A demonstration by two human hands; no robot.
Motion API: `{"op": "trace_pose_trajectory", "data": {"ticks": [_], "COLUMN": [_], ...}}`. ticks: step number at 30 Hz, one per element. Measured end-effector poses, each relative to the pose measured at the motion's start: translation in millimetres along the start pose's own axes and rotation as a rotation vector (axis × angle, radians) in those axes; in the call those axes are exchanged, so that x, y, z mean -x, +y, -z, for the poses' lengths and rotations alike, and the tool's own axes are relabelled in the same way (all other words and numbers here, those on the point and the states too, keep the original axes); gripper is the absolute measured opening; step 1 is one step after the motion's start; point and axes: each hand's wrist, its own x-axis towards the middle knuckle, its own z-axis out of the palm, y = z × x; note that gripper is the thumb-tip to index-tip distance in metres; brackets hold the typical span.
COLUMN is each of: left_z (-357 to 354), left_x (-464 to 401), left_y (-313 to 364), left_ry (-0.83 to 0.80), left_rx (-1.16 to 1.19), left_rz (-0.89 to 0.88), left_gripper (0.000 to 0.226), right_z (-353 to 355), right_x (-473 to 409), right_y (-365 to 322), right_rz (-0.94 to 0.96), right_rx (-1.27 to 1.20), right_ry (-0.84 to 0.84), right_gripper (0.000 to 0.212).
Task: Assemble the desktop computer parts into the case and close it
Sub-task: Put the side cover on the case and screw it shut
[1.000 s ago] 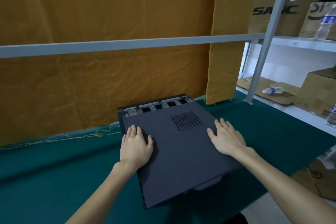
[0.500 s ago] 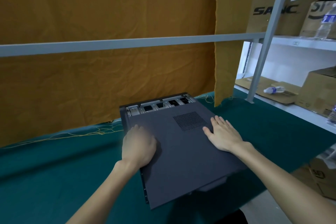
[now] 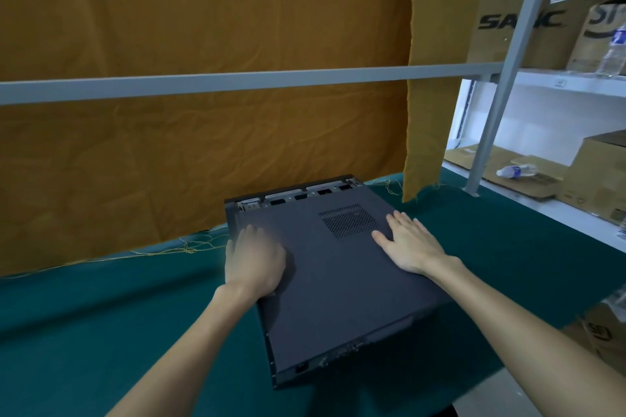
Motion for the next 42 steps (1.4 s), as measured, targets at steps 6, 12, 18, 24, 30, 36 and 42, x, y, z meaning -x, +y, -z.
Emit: {"op": "trace_pose_trajectory", "data": {"ticks": [6, 12, 18, 24, 30, 36, 42], "left_z": [0, -7, -15, -16, -10, -4, -7], "left_x": [-17, -18, -35, -36, -30, -21, -11], "left_y": [-1, -6, -16, -20, -16, 7, 25], "left_ry": [0.047, 0.094, -0.018, -0.064, -0.093, 0.004, -0.103], "left_rx": [0.015, 0.165, 0.736, 0.677, 0.628, 0.063, -0.101], "left_rz": [0.02, 0.087, 0.326, 0.321, 0.264, -0.002, -0.028], "left_gripper": [0.063, 0.058, 0.076, 0.082, 0.079, 0.054, 0.071], "right_z": [-1, -1, 6, 2, -3, 0, 1], "right_x": [-26, -36, -53, -46, -20, -6, -9], "right_y": [-4, -1, -1, 4, 5, 0, 2], "right_rz": [0.028, 0.012, -0.225, -0.232, -0.291, -0.224, 0.029], "right_rx": [-0.008, -0.07, -0.036, 0.024, 0.038, 0.054, 0.035], "right_ry": [0.006, 0.093, -0.062, 0.001, 0.028, 0.037, -0.016], "right_gripper": [0.079, 0.074, 0.09, 0.091, 0.09, 0.076, 0.065]}}
